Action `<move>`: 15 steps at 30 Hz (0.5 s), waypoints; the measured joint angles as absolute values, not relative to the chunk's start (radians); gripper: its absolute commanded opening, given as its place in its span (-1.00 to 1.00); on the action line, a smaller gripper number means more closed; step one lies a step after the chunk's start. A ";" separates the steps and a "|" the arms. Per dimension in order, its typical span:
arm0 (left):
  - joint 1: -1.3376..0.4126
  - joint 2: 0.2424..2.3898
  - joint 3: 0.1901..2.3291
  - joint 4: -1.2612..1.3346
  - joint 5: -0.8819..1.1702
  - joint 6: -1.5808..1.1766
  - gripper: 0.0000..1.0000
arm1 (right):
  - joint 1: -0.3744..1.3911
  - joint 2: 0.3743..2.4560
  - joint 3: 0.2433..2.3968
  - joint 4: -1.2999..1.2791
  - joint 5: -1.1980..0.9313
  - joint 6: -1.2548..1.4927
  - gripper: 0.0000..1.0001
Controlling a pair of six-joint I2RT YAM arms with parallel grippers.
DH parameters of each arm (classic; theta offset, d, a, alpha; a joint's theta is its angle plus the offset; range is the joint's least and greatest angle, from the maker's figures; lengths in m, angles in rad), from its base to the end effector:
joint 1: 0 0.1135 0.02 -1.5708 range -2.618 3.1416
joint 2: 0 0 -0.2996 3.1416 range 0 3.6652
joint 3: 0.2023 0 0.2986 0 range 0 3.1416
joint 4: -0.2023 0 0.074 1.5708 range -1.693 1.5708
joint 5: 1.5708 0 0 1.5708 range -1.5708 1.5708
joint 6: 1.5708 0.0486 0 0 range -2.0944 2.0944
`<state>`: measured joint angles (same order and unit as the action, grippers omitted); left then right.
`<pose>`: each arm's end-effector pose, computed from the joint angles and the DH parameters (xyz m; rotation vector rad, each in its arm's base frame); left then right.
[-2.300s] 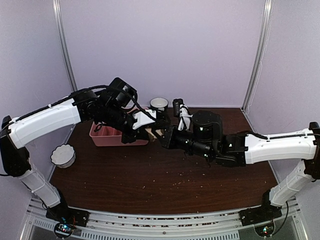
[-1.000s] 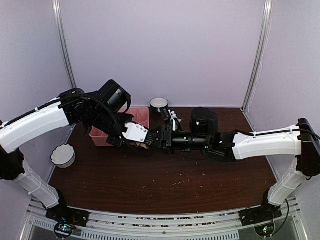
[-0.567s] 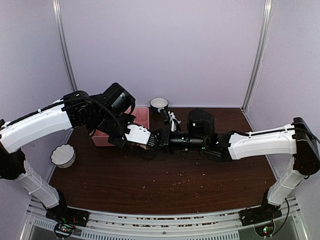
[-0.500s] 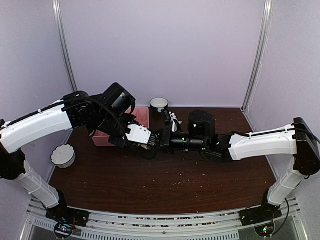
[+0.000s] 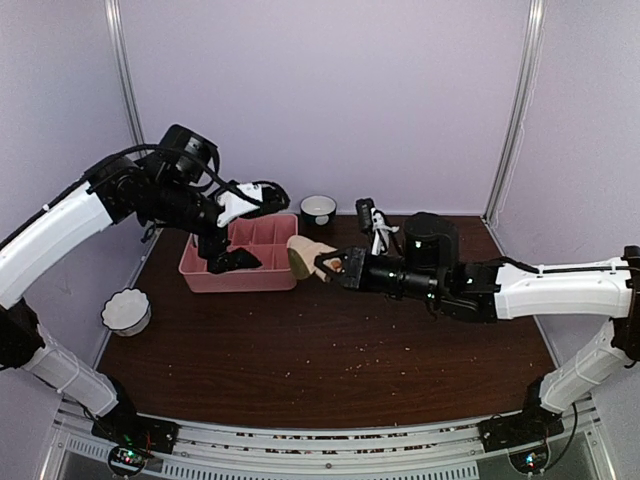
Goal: Roll the socks
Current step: Pass from the left arm to the right, then pass from the right arm to the left
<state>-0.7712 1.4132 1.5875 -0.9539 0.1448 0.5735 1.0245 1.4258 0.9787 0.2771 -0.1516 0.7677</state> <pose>0.2371 -0.2403 0.4334 1.5224 1.7978 -0.2670 0.1946 0.3342 0.3169 -0.3771 1.9366 1.3895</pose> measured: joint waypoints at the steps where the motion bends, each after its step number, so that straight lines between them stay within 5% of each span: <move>1: -0.740 1.407 1.599 -0.967 0.196 0.542 0.96 | 1.029 1.407 0.979 0.258 -0.108 0.736 -1.00; 15: -0.549 1.468 1.598 -0.854 0.984 -0.009 0.96 | 1.261 1.367 1.056 0.220 0.462 0.204 -1.00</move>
<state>-0.5491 1.4677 1.5982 -0.8543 0.9844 -0.0090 1.2613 1.3670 1.0565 0.2195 0.4618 0.2039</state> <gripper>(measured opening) 0.978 0.097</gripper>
